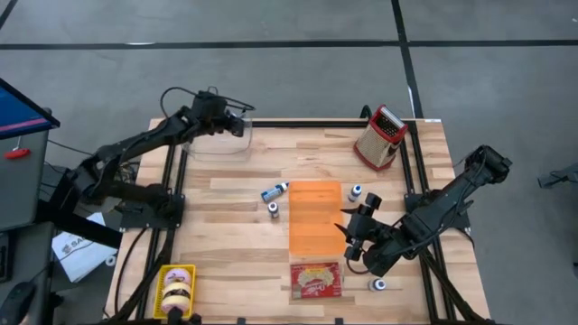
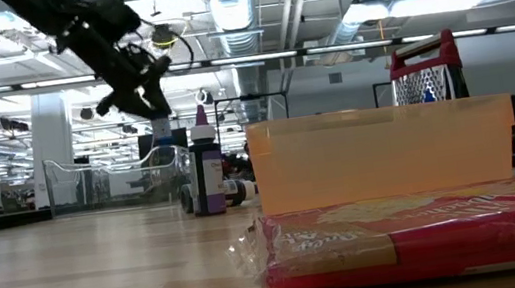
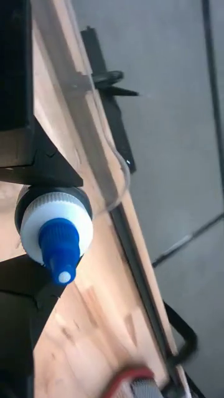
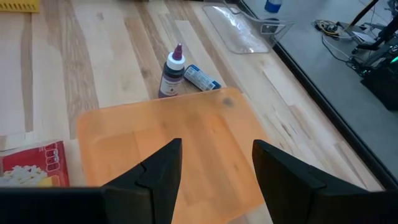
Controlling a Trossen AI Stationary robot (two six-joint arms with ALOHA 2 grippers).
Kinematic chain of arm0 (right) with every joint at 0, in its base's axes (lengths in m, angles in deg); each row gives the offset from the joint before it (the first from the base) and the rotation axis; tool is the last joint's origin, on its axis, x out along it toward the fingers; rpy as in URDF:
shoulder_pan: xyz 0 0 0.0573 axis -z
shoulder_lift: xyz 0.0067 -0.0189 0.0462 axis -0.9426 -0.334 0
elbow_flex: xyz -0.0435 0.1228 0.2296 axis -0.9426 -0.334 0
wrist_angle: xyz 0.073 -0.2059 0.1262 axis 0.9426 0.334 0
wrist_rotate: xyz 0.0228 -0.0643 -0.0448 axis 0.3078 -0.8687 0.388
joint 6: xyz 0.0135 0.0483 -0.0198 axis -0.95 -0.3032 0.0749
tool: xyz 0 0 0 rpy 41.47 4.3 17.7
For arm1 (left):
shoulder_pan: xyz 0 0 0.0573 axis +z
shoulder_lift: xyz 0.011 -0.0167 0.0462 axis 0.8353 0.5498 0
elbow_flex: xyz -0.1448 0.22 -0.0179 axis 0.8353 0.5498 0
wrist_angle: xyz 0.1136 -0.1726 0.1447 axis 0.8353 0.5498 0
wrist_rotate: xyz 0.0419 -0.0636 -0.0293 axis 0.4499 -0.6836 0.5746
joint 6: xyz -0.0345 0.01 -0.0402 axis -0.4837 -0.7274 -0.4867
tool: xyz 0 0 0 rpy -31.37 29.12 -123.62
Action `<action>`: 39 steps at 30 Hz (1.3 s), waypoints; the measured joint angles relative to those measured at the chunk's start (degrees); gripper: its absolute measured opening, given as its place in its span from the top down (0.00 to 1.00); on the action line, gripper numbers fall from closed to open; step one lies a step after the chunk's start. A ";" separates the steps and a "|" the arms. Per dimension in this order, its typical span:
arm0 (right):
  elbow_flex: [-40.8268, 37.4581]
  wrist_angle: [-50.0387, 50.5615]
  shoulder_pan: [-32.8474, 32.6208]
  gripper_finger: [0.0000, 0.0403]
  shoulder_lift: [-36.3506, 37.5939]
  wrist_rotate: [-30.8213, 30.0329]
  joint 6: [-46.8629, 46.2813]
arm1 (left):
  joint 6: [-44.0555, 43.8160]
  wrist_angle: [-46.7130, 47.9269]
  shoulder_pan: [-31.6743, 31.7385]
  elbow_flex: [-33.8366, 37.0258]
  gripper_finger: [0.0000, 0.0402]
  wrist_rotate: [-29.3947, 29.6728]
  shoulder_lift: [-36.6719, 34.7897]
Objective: Pick & Place Food Item
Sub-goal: Put the left blue food coloring bottle into the transparent bin
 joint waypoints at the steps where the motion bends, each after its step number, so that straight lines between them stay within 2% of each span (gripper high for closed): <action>1: 0.00 0.00 0.00 0.53 0.00 0.00 0.00 | -0.32 -0.61 0.06 0.00 0.66 0.25 1.36; 10: 0.01 -0.03 -0.02 0.53 0.00 0.00 0.00 | -2.94 -8.55 1.93 0.00 0.66 1.41 12.44; 15: 0.02 0.02 -0.13 0.53 -0.02 0.00 0.14 | -3.83 -8.38 4.03 0.04 0.66 1.40 16.13; 23: -0.16 -0.13 -0.36 0.53 -0.02 0.00 0.09 | -3.56 -7.43 5.71 0.04 0.65 0.50 16.67; 32: -4.25 -3.65 -0.41 0.53 -0.07 0.16 -1.54 | -3.42 -7.07 6.19 0.04 0.64 -1.18 16.67; 39: -4.24 -4.35 -0.94 0.53 0.35 0.15 -1.65 | -1.46 -6.87 6.19 1.71 0.59 -2.19 16.63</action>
